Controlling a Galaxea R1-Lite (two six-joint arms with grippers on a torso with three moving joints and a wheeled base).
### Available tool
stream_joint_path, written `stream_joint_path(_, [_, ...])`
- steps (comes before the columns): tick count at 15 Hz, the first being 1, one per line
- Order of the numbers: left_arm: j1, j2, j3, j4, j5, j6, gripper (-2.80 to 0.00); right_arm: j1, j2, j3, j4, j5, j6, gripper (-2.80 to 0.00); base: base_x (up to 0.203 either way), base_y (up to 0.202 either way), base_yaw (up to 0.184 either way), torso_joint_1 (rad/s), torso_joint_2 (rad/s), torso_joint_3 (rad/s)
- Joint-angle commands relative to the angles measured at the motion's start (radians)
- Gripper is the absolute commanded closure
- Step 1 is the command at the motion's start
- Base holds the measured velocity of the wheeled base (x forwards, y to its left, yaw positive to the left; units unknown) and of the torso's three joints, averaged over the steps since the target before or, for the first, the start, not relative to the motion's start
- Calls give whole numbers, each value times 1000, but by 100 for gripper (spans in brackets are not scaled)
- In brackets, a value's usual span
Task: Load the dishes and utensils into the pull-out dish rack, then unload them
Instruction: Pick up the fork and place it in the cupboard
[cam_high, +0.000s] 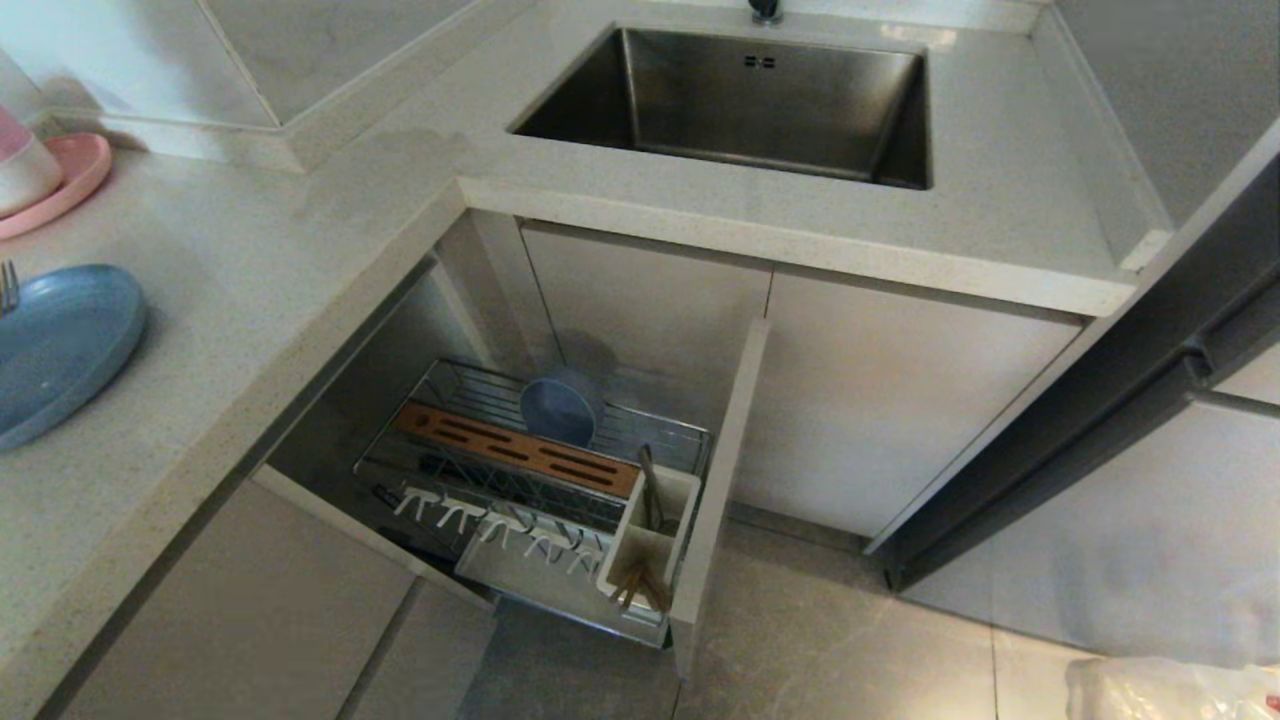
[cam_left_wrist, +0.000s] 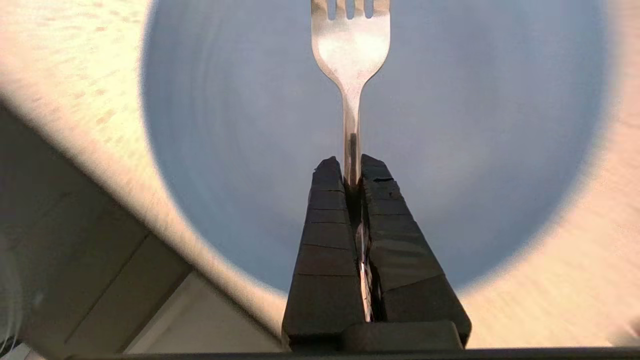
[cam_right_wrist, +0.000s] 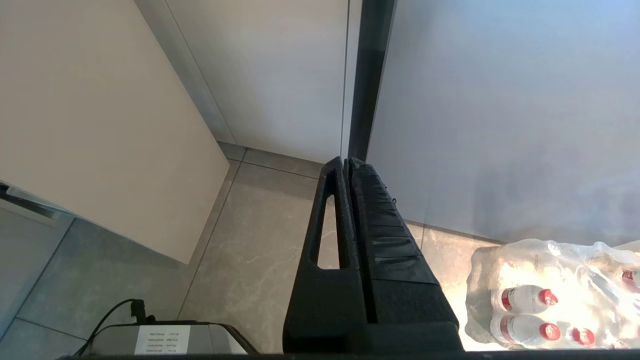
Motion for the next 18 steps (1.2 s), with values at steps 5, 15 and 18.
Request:
stream_joint_path(5, [-88,-214,105,5,-29,-12,0,0,2,0,0,0,0,0,0,0,0,0,0,0])
stream_joint_path(15, [-747,-273,291,0,-20,-37,0,0,1,0,0,0,0,0,0,0,0,0,0,0])
stream_joint_path(18, [-861,-211,289,-1,-13,-36,0,0,1,0,0,0,0,0,0,0,0,0,0,0])
